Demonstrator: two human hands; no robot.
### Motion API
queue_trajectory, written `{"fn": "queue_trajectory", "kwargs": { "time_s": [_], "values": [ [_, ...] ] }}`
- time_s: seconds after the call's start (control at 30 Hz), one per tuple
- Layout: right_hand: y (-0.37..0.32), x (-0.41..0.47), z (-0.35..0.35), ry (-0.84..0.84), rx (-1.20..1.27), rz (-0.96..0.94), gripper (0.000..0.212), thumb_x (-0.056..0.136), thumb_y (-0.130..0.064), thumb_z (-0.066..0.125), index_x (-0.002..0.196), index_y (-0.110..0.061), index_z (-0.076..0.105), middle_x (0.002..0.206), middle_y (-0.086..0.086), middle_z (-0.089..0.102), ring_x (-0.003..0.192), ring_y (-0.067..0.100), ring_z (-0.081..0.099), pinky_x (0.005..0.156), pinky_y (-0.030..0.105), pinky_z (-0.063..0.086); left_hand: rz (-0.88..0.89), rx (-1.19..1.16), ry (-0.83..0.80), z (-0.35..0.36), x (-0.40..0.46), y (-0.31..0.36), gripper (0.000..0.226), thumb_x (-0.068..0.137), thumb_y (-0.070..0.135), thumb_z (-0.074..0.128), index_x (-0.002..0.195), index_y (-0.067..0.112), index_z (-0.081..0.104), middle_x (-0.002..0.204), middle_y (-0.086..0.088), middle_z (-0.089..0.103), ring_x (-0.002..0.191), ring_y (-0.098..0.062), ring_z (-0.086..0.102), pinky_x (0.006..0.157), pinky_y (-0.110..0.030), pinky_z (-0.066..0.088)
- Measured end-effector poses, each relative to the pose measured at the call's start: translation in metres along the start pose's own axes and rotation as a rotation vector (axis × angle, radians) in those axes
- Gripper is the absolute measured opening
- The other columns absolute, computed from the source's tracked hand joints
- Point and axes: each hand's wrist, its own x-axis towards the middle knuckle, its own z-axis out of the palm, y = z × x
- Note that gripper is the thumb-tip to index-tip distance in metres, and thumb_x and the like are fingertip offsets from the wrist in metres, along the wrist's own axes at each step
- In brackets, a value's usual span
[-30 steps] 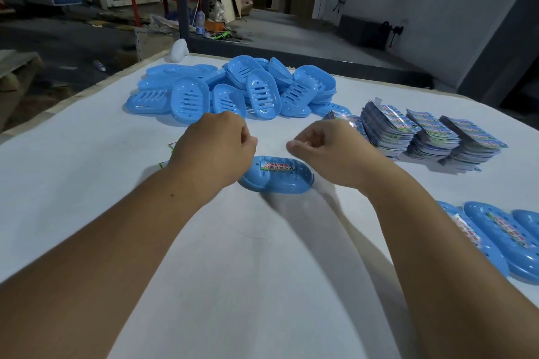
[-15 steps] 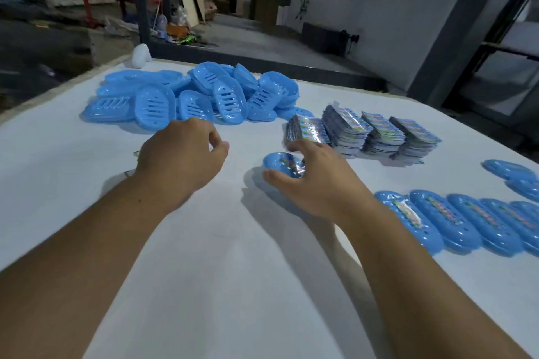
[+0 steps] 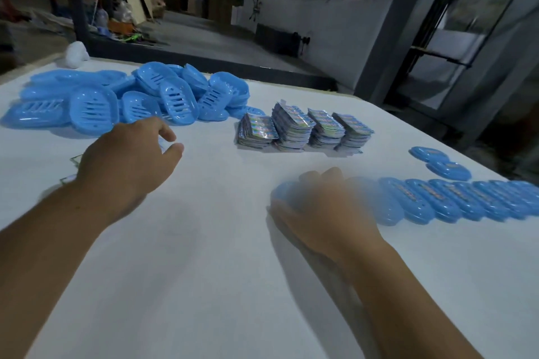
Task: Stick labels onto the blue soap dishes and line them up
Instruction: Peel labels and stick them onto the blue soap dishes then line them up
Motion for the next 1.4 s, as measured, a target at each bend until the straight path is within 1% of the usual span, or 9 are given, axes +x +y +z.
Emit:
{"fn": "queue_trajectory", "kwargs": {
  "time_s": [0.13,0.27,0.5,0.7,0.83,0.97,1.07,1.27,1.4],
  "values": [
    [0.008,0.000,-0.001,0.006,0.023,-0.003,0.070,0.083,-0.077,0.049,0.139,-0.035,0.046,0.128,-0.001,0.049,0.118,0.029,0.046,0.094,0.042,0.039,0.007,-0.025,-0.009,-0.001,0.000,-0.001,0.020,0.090,0.050,0.062,0.101,0.034,0.062,0.086,0.000,0.070,0.082,-0.026,0.061,0.070,-0.039,0.049],
    [0.019,0.004,-0.005,0.016,0.034,0.016,0.071,0.083,-0.075,0.055,0.142,-0.036,0.044,0.131,0.000,0.049,0.120,0.030,0.046,0.094,0.040,0.038,0.007,-0.054,-0.009,-0.002,-0.002,0.000,0.018,0.089,0.049,0.063,0.095,0.032,0.062,0.077,0.000,0.068,0.076,-0.026,0.062,0.072,-0.044,0.055],
    [0.038,0.010,-0.011,0.003,0.067,0.089,0.063,0.088,-0.063,0.062,0.142,-0.034,0.047,0.133,0.003,0.051,0.123,0.032,0.047,0.096,0.039,0.038,0.003,-0.064,-0.017,-0.003,-0.003,0.000,0.018,0.089,0.049,0.063,0.088,0.032,0.063,0.073,0.006,0.066,0.076,-0.025,0.062,0.071,-0.043,0.056],
    [0.033,0.013,-0.014,-0.010,0.098,0.070,0.066,0.085,-0.064,0.067,0.141,-0.034,0.048,0.132,0.003,0.051,0.124,0.032,0.047,0.096,0.040,0.038,0.003,-0.052,-0.033,-0.002,-0.001,-0.002,0.017,0.090,0.048,0.063,0.087,0.031,0.064,0.080,0.002,0.068,0.078,-0.024,0.062,0.069,-0.039,0.052],
    [0.013,0.024,-0.018,-0.024,0.173,-0.014,0.060,0.085,-0.061,0.068,0.136,-0.032,0.054,0.125,0.000,0.057,0.120,0.028,0.052,0.099,0.039,0.044,-0.007,-0.032,-0.038,-0.001,0.001,-0.004,0.017,0.090,0.048,0.064,0.086,0.031,0.064,0.086,0.001,0.069,0.080,-0.024,0.060,0.068,-0.036,0.046],
    [-0.025,0.045,-0.021,-0.074,0.257,-0.135,0.045,0.088,-0.053,0.069,0.126,-0.031,0.061,0.102,-0.011,0.064,0.101,0.017,0.062,0.089,0.037,0.052,-0.027,-0.027,-0.091,0.001,0.002,-0.004,0.017,0.088,0.049,0.063,0.080,0.035,0.060,0.090,0.002,0.068,0.083,-0.024,0.062,0.075,-0.038,0.051],
    [-0.060,0.065,-0.019,-0.099,0.251,-0.241,0.038,0.090,-0.049,0.068,0.123,-0.030,0.065,0.101,-0.009,0.070,0.091,0.016,0.063,0.082,0.034,0.054,-0.007,-0.025,-0.134,0.005,0.002,-0.003,0.017,0.088,0.049,0.064,0.079,0.036,0.060,0.088,0.004,0.066,0.084,-0.022,0.063,0.075,-0.037,0.051],
    [-0.114,0.092,0.001,-0.148,0.259,-0.334,0.032,0.091,-0.047,0.066,0.118,-0.031,0.065,0.109,-0.007,0.069,0.099,0.019,0.064,0.083,0.037,0.056,0.028,0.009,-0.174,0.009,0.003,-0.005,0.015,0.089,0.050,0.062,0.087,0.036,0.064,0.083,0.007,0.066,0.081,-0.018,0.062,0.068,-0.033,0.047],
    [-0.120,0.092,0.025,-0.086,0.344,-0.332,0.025,0.090,-0.042,0.063,0.113,-0.032,0.068,0.094,-0.015,0.068,0.097,0.015,0.064,0.080,0.034,0.053,0.021,0.027,-0.150,0.011,0.006,-0.011,0.015,0.089,0.050,0.061,0.085,0.036,0.064,0.086,0.007,0.066,0.083,-0.020,0.062,0.070,-0.033,0.049]
  ]
}}
